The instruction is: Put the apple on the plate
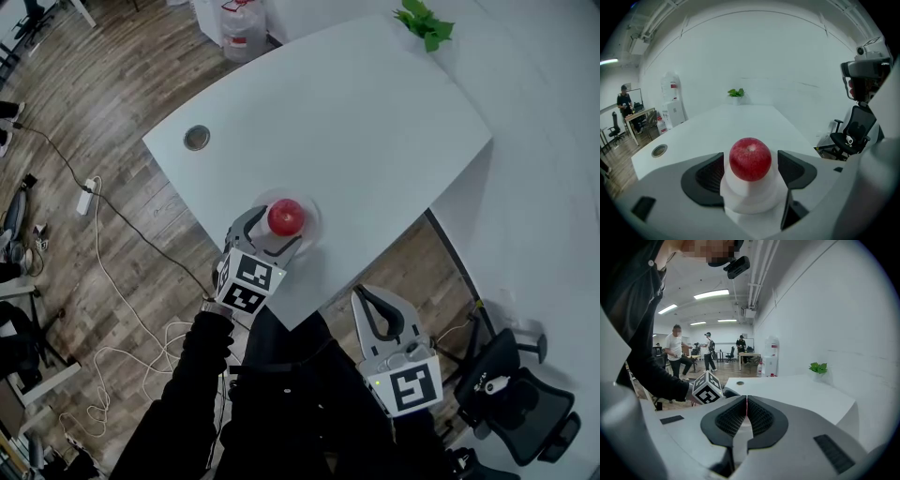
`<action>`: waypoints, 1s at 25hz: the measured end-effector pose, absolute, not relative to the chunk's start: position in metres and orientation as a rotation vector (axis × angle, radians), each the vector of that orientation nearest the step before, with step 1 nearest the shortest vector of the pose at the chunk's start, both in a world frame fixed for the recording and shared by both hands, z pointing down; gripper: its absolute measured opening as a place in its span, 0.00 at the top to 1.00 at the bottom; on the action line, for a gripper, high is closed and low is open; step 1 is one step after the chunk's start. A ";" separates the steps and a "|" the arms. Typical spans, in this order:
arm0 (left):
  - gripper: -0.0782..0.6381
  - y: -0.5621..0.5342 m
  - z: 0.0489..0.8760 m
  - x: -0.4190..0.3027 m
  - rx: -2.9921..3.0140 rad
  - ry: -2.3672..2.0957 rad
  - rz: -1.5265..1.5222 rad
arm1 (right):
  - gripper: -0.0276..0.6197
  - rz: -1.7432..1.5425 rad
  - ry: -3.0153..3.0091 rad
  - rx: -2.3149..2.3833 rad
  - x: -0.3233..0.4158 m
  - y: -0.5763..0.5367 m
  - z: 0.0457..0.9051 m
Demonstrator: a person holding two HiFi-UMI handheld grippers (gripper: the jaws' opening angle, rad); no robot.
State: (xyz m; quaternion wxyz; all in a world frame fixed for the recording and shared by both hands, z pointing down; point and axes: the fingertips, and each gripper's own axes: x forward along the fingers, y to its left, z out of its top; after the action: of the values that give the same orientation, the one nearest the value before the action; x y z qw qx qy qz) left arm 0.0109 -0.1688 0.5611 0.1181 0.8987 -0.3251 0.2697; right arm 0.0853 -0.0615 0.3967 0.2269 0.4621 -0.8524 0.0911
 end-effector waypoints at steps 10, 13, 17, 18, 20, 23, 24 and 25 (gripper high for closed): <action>0.42 -0.165 0.507 -0.002 2.628 -0.976 0.559 | 0.89 0.206 -2.369 1.233 0.078 -0.065 0.395; 0.65 -0.164 0.494 -0.009 2.646 -1.028 0.538 | 0.89 0.196 -2.385 1.215 0.073 -0.068 0.393; 0.79 -0.159 0.482 -0.013 2.711 -1.064 0.574 | 0.89 0.164 -2.405 1.227 0.069 -0.080 0.384; 0.82 -0.157 0.479 -0.013 2.721 -1.065 0.578 | 0.89 0.151 -2.411 1.233 0.068 -0.084 0.382; 0.85 -0.154 0.472 -0.014 2.721 -1.061 0.575 | 0.89 0.133 -2.425 1.226 0.066 -0.087 0.380; 0.86 -0.151 0.463 -0.018 2.710 -1.093 0.591 | 0.89 0.111 -2.453 1.209 0.064 -0.091 0.376; 0.86 -0.150 0.461 -0.019 2.704 -1.110 0.599 | 0.89 0.100 -2.465 1.202 0.063 -0.093 0.374; 0.87 -0.148 0.460 -0.021 2.696 -1.125 0.605 | 0.89 0.088 -2.476 1.195 0.062 -0.095 0.371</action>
State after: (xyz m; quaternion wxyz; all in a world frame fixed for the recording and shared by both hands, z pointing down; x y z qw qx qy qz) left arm -0.0206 -0.1484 0.4599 0.0789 0.9009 -0.3760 0.2020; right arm 0.0621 -0.0947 0.3711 0.1945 0.4261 -0.8830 0.0315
